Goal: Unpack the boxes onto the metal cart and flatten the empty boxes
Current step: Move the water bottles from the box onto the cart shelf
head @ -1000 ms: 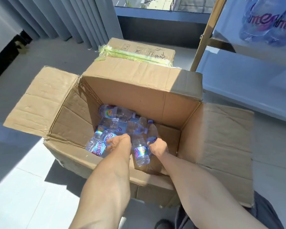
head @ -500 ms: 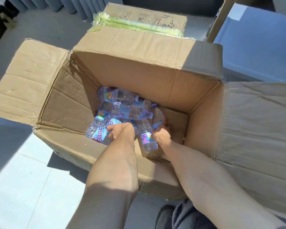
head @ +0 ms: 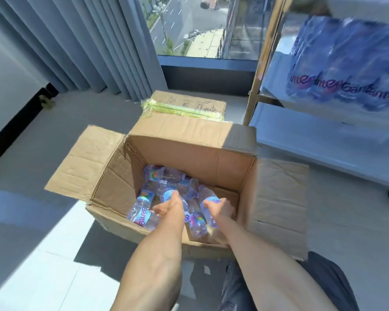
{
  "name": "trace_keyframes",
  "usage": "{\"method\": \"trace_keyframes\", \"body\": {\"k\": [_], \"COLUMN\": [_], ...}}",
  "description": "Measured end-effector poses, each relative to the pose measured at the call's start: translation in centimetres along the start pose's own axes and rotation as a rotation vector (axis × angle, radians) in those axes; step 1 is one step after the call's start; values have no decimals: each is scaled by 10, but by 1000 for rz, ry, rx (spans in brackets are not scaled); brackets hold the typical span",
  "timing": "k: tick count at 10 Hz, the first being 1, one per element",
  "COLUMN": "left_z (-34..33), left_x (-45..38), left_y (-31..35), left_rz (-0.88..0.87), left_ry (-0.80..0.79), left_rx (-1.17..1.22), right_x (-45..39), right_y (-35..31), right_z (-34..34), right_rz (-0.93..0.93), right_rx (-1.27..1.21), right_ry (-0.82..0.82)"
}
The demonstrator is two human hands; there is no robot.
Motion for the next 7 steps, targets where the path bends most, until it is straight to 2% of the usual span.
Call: {"method": "trace_keyframes", "body": {"k": [2, 3, 4, 5, 6, 7], "left_z": [-26, -72, -53, -47, -55, -73], "left_x": [85, 84, 176, 241, 262, 260], "left_y": [30, 54, 75, 76, 55, 31], "left_rz": [-206, -189, -290, -367, -386, -266], "left_ry": [-340, -565, -860, -1029, -1110, -1138], "left_rx": [333, 490, 583, 581, 504, 408], "right_x": [44, 58, 75, 88, 97, 100], "right_y": [-88, -108, -118, -113, -94, -65], "right_z": [76, 122, 167, 204, 232, 237], "right_rz": [357, 487, 610, 664, 669, 629], "right_rx": [-437, -550, -582, -659, -701, -719], "right_ry": [104, 171, 219, 252, 270, 282]}}
Point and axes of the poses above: each hand's wrist, its own x-axis away from the middle knuckle, its own z-axis out of the back of the hand, y = z × x, the point moved 8 cm from there along -x, towards the middle knuckle, and after that the axes turned 9 degrees about z, right-handed, at the moved point
